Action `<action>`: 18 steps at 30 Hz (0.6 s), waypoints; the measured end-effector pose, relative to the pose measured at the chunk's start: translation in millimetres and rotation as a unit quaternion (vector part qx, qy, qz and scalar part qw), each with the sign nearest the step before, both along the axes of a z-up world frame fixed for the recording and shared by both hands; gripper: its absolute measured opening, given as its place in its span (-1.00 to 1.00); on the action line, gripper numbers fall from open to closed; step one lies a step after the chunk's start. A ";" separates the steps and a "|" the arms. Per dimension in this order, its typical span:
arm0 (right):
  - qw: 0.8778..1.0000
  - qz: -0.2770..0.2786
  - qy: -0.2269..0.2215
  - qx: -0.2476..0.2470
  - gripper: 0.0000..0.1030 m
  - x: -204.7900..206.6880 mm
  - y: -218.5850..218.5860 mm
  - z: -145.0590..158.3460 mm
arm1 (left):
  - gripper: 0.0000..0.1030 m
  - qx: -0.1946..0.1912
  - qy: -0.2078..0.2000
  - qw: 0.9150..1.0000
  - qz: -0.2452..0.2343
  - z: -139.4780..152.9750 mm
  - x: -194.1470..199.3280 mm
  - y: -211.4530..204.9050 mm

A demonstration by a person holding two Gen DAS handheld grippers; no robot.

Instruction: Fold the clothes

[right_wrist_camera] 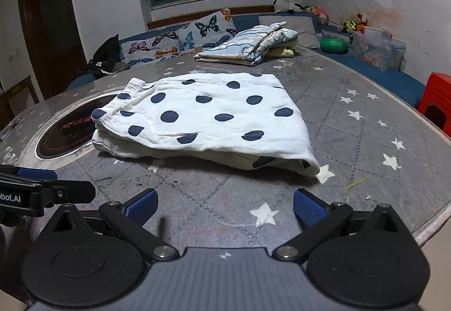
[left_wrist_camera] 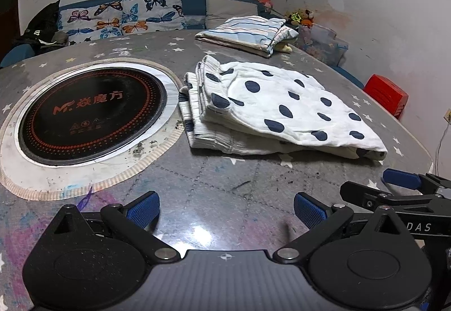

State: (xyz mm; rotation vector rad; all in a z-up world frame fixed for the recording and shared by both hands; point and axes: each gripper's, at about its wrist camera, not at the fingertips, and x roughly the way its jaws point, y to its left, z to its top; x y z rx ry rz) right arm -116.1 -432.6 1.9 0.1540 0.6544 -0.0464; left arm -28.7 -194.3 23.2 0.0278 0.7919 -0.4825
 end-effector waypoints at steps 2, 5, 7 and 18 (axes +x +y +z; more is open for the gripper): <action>1.000 0.001 -0.001 0.000 1.00 -0.5 0.4 0.7 | 1.00 0.000 0.000 1.000 -0.001 0.5 -1.1 -0.6; 1.000 0.001 -0.001 -0.001 1.00 -0.3 1.8 1.4 | 1.00 0.000 -0.001 1.000 -0.003 1.1 -2.0 -0.9; 1.000 0.001 0.000 -0.002 1.00 -0.4 2.9 1.5 | 1.00 -0.001 -0.001 1.000 -0.003 1.5 -2.2 -0.6; 1.000 0.004 0.002 -0.002 1.00 -0.3 5.8 0.4 | 1.00 -0.003 0.002 1.000 -0.003 1.6 -2.6 -1.1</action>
